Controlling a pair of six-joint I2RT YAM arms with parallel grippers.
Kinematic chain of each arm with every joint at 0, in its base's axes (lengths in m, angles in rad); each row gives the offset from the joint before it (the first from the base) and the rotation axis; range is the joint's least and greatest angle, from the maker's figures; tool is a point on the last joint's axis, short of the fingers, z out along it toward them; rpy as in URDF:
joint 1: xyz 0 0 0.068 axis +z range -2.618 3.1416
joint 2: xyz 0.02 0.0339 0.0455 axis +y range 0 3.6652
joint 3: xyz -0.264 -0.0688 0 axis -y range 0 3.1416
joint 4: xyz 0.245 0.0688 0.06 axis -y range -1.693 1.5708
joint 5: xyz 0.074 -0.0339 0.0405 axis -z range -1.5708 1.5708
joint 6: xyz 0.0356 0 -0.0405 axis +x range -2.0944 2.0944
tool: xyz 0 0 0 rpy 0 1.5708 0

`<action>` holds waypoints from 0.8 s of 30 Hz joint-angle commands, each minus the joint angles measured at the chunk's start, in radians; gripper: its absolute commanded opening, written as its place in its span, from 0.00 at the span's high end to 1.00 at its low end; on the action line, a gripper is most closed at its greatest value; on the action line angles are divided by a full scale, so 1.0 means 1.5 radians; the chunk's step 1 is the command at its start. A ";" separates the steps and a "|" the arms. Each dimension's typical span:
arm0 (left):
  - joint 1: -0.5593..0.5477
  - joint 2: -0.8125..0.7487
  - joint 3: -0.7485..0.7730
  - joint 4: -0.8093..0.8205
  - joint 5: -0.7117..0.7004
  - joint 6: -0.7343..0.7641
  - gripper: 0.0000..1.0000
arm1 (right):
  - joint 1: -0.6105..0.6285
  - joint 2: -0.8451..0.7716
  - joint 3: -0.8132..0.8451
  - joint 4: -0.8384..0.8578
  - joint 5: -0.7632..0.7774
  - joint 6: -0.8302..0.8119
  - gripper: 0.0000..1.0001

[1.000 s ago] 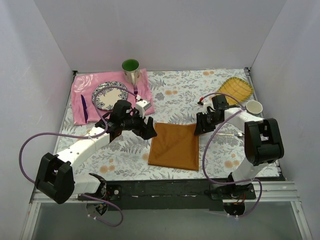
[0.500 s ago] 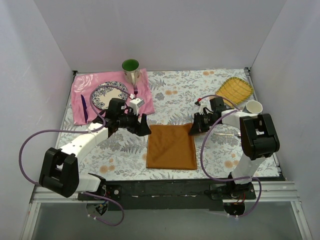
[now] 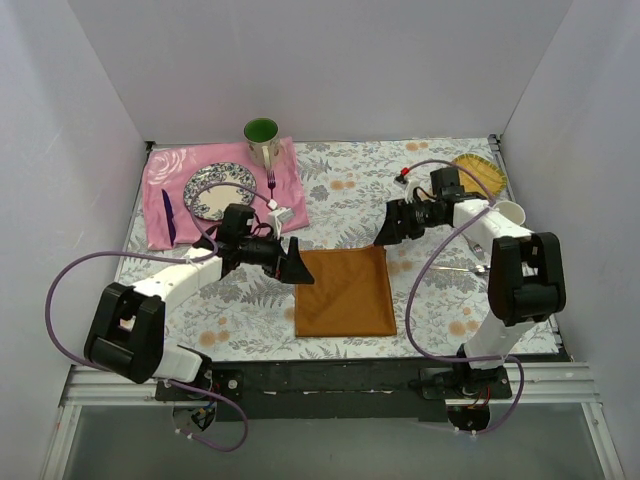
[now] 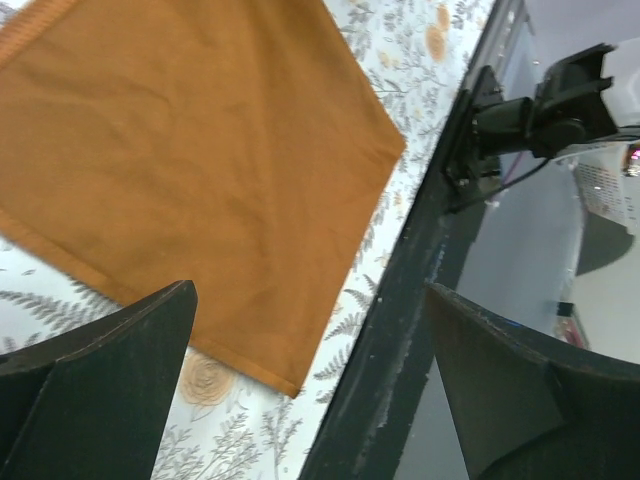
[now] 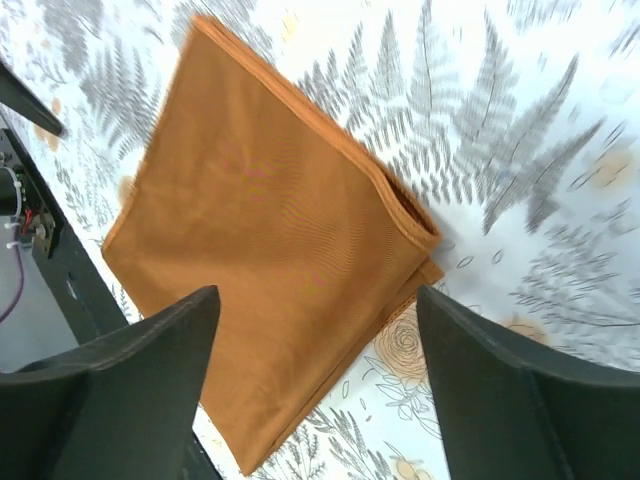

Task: Fold the napkin into a case and place the utensils inside
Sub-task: Smooth out the lower triangle-folded napkin at the center of the board.

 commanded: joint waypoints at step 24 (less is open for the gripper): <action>-0.070 0.195 -0.019 0.219 0.032 -0.200 0.03 | 0.043 0.097 -0.088 0.237 -0.192 0.221 0.06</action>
